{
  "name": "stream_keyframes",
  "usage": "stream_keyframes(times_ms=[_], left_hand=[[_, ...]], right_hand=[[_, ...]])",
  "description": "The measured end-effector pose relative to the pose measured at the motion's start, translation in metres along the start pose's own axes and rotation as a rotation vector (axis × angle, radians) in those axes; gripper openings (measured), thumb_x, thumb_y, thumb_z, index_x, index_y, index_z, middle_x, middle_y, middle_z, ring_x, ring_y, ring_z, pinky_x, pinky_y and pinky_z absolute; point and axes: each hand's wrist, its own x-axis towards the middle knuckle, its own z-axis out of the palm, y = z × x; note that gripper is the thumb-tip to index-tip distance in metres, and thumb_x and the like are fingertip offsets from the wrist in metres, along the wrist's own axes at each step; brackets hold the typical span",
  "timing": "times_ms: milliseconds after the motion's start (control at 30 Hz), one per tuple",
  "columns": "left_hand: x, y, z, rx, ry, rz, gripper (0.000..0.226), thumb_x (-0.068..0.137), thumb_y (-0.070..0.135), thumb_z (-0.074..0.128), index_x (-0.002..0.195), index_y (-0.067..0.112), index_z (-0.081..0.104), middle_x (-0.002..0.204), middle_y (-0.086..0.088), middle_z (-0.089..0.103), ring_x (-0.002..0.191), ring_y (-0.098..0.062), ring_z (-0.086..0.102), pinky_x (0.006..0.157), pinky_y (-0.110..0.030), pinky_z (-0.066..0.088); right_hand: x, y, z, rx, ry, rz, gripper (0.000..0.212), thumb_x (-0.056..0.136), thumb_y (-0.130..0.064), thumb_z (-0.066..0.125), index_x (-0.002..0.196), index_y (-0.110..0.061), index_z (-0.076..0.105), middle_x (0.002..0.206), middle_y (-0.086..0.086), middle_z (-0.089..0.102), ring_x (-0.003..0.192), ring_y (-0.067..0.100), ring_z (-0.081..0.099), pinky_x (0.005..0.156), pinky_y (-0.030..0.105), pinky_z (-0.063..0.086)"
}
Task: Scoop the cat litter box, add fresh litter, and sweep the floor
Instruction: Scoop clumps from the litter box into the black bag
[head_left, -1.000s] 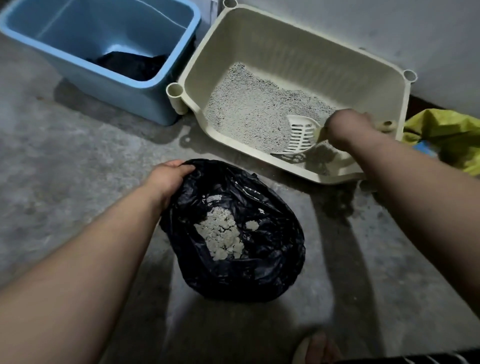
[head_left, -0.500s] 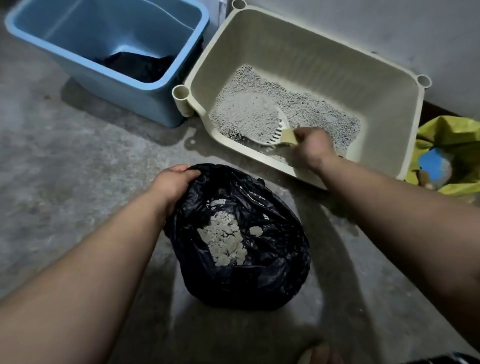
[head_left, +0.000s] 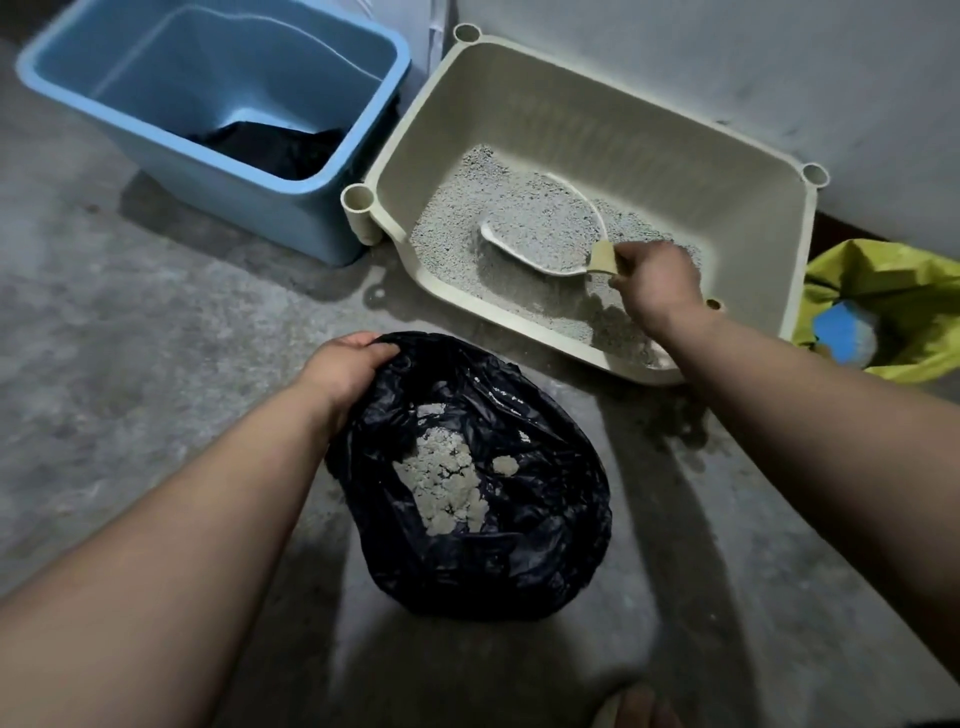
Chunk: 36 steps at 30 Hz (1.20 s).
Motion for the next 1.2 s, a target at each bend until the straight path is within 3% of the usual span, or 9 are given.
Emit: stream_keyframes(times_ms=[100, 300, 500, 600, 700, 933, 1067, 1200], left_hand=[[-0.002, 0.002, 0.0, -0.004, 0.014, 0.008, 0.017, 0.09, 0.006, 0.056, 0.076, 0.015, 0.06, 0.045, 0.006, 0.064, 0.038, -0.005, 0.059, 0.044, -0.014, 0.048], [-0.006, 0.004, 0.001, -0.005, 0.016, 0.017, 0.016, 0.09, 0.006, 0.056, 0.078, 0.014, 0.06, 0.044, 0.006, 0.063, 0.037, -0.005, 0.058, 0.043, -0.014, 0.048], [-0.007, 0.005, 0.003, 0.01, 0.026, 0.027, 0.007, 0.09, 0.007, 0.057, 0.087, 0.013, 0.06, 0.044, 0.008, 0.063, 0.037, -0.003, 0.058, 0.043, -0.012, 0.048], [-0.007, 0.006, 0.004, 0.017, 0.034, 0.037, 0.015, 0.09, 0.007, 0.056, 0.078, 0.015, 0.058, 0.043, 0.008, 0.062, 0.035, -0.001, 0.056, 0.042, -0.011, 0.046], [-0.005, 0.005, 0.003, 0.017, 0.013, 0.025, 0.01, 0.09, 0.007, 0.057, 0.083, 0.013, 0.061, 0.05, 0.004, 0.065, 0.038, -0.005, 0.058, 0.044, -0.014, 0.048], [-0.008, 0.006, 0.002, -0.047, -0.006, 0.012, 0.022, 0.091, 0.003, 0.053, 0.073, 0.015, 0.058, 0.043, 0.004, 0.062, 0.034, -0.006, 0.056, 0.04, -0.014, 0.048], [-0.007, 0.006, 0.0, -0.046, -0.004, 0.011, 0.021, 0.091, 0.004, 0.053, 0.074, 0.015, 0.059, 0.044, 0.005, 0.063, 0.036, -0.006, 0.057, 0.042, -0.015, 0.048], [-0.006, 0.005, 0.002, -0.051, -0.001, 0.01, 0.022, 0.091, 0.003, 0.053, 0.073, 0.014, 0.058, 0.042, 0.005, 0.062, 0.034, -0.006, 0.056, 0.041, -0.014, 0.047]], right_hand=[[-0.001, 0.001, -0.002, -0.005, 0.001, 0.003, 0.017, 0.082, -0.017, 0.068, 0.098, -0.024, 0.068, 0.086, 0.005, 0.063, 0.094, 0.032, 0.06, 0.073, 0.028, 0.033], [-0.007, -0.003, -0.011, 0.001, 0.028, -0.009, 0.027, 0.081, -0.015, 0.066, 0.106, -0.026, 0.068, 0.099, 0.005, 0.069, 0.097, 0.033, 0.06, 0.083, 0.035, 0.045], [-0.008, -0.005, -0.018, -0.086, 0.008, -0.003, 0.025, 0.082, -0.008, 0.061, 0.1, -0.024, 0.068, 0.1, 0.009, 0.068, 0.096, 0.034, 0.058, 0.08, 0.034, 0.041], [-0.01, -0.003, -0.021, -0.114, 0.013, -0.008, 0.024, 0.082, -0.01, 0.061, 0.102, -0.023, 0.068, 0.101, 0.008, 0.067, 0.096, 0.034, 0.058, 0.075, 0.032, 0.039], [-0.013, -0.001, -0.022, -0.108, 0.004, -0.019, 0.026, 0.081, -0.011, 0.062, 0.104, -0.022, 0.067, 0.101, 0.008, 0.068, 0.095, 0.033, 0.058, 0.075, 0.033, 0.042], [-0.012, 0.002, -0.027, -0.188, 0.007, -0.01, 0.025, 0.08, -0.009, 0.061, 0.098, -0.024, 0.068, 0.096, 0.007, 0.068, 0.092, 0.032, 0.059, 0.07, 0.03, 0.036], [-0.014, 0.002, -0.025, -0.245, 0.004, -0.028, 0.019, 0.08, -0.007, 0.059, 0.091, -0.02, 0.066, 0.092, 0.008, 0.067, 0.079, 0.026, 0.05, 0.069, 0.03, 0.032], [-0.008, 0.008, -0.037, -0.322, 0.074, 0.063, 0.026, 0.082, -0.004, 0.048, 0.093, -0.02, 0.066, 0.102, 0.012, 0.065, 0.09, 0.031, 0.057, 0.084, 0.036, 0.041]])
